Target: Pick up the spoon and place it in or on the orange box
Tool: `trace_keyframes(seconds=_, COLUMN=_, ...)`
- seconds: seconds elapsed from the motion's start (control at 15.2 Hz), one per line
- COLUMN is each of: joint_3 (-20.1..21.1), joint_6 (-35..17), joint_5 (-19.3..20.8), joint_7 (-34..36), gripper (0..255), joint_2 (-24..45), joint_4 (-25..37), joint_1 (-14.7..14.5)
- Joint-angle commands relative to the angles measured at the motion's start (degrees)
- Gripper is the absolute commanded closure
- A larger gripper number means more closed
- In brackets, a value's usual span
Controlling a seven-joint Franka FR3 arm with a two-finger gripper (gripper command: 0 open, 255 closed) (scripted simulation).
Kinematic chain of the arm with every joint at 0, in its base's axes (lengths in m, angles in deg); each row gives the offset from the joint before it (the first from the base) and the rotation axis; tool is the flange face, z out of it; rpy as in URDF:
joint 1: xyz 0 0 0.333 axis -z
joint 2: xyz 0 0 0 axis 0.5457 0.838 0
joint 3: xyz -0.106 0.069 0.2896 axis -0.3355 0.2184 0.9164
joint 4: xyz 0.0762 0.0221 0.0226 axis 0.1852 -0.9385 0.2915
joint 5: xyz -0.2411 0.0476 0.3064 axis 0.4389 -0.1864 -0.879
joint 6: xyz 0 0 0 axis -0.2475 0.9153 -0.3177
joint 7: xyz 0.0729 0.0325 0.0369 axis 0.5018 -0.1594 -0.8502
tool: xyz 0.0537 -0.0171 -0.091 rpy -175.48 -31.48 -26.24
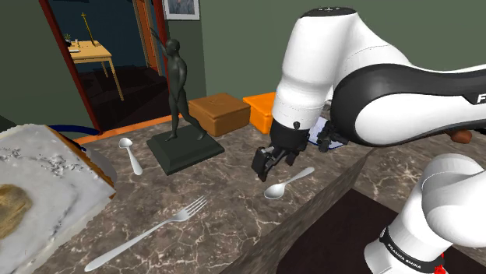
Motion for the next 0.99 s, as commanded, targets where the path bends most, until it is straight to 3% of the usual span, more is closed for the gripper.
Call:
trace_keyframes(seconds=0.0, joint_3=2.4, joint_6=-1.2, joint_5=-0.3, joint_7=2.4, gripper=0, joint_2=1.6, joint_4=0.6, joint_1=-0.1)
trace_keyframes(seconds=0.53, joint_3=4.1, joint_6=-7.8, joint_5=-0.5, joint_7=2.7, gripper=0, joint_2=4.2, joint_4=-3.4, joint_1=0.5)
trace_keyframes(seconds=0.92, joint_3=4.1, joint_6=-7.8, joint_5=-0.4, joint_7=2.7, gripper=0, joint_2=4.2, joint_4=-3.4, joint_1=0.5)
